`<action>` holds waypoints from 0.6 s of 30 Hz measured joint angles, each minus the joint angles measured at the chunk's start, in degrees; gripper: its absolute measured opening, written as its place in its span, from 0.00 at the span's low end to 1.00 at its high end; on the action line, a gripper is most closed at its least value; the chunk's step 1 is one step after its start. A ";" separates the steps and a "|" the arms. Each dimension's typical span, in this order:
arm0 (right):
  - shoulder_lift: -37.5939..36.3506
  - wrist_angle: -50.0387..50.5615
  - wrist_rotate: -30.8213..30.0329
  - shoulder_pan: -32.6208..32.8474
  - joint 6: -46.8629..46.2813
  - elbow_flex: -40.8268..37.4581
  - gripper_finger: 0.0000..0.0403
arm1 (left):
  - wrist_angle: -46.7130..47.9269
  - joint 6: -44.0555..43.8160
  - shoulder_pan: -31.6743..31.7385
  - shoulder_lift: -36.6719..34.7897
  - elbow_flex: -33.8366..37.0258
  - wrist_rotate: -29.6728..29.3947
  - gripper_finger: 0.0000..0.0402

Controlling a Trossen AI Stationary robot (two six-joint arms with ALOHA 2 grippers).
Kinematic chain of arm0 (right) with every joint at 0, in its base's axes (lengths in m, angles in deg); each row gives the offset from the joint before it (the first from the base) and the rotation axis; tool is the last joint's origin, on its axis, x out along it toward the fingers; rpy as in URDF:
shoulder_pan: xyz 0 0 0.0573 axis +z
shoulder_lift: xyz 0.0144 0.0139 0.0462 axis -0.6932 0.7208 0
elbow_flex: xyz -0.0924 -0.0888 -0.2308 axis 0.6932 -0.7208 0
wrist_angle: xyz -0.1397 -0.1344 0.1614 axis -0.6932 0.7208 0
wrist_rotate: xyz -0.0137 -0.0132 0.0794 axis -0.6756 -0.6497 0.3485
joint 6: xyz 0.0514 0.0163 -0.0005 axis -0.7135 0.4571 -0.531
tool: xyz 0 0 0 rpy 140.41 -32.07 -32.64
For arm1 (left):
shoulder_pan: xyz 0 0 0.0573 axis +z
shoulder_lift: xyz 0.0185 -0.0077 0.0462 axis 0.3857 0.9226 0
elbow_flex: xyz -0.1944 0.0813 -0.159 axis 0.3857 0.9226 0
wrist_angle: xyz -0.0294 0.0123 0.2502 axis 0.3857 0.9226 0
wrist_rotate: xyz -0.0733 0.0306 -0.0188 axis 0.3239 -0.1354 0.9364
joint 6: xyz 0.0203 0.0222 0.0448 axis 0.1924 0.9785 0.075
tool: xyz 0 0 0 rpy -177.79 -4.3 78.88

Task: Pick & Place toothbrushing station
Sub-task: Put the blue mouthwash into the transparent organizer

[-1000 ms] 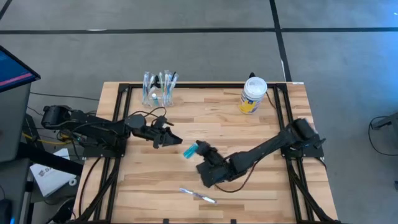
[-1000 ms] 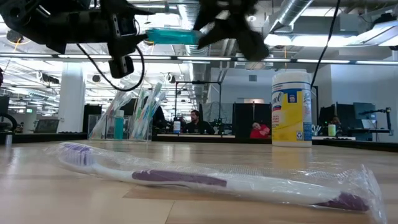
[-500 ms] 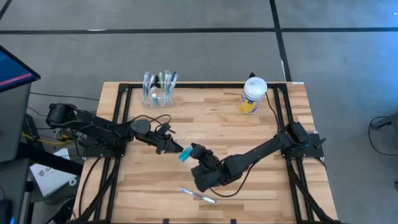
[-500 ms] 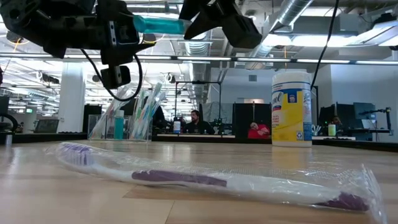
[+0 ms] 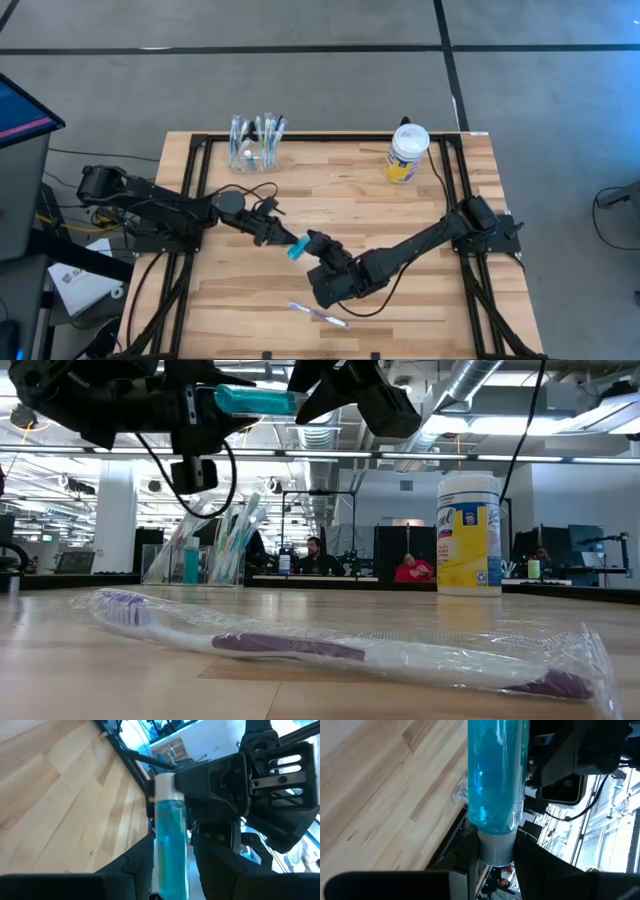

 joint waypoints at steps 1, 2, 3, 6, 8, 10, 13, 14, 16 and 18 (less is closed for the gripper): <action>0.00 -0.02 0.00 -0.04 0.00 0.00 0.22 | -0.04 0.01 0.00 0.83 -0.60 0.44 0.34; 0.00 0.00 0.00 -0.04 0.00 0.00 0.22 | -0.09 0.02 0.00 1.73 -1.15 0.82 0.34; 0.00 0.00 0.00 -0.04 0.02 0.00 0.22 | -0.02 0.01 0.00 2.62 -1.61 1.30 0.34; 0.00 0.22 0.00 -0.08 0.01 0.00 0.22 | 0.06 -0.07 -0.27 5.92 -3.75 4.02 0.34; 0.00 0.30 0.02 -0.04 0.00 0.00 0.22 | 0.05 -0.06 -0.43 7.70 -5.20 5.79 0.34; 0.00 0.42 0.00 -0.04 0.00 0.00 0.22 | 0.11 -0.05 -0.55 9.05 -6.28 7.10 0.34; -0.04 0.42 -0.02 0.13 -0.26 0.00 0.22 | 0.24 0.03 -0.53 10.09 -7.54 7.85 0.34; -0.04 0.42 -0.04 0.11 -0.37 0.00 0.22 | 0.24 0.06 -0.47 10.09 -7.57 7.87 0.34; -0.04 0.59 -0.06 0.25 -0.44 0.00 0.22 | 0.29 0.11 -0.14 10.08 -7.57 7.99 0.34; -0.04 0.69 -0.06 0.42 -0.46 0.00 0.22 | 0.31 0.14 -0.09 10.08 -7.57 8.42 0.33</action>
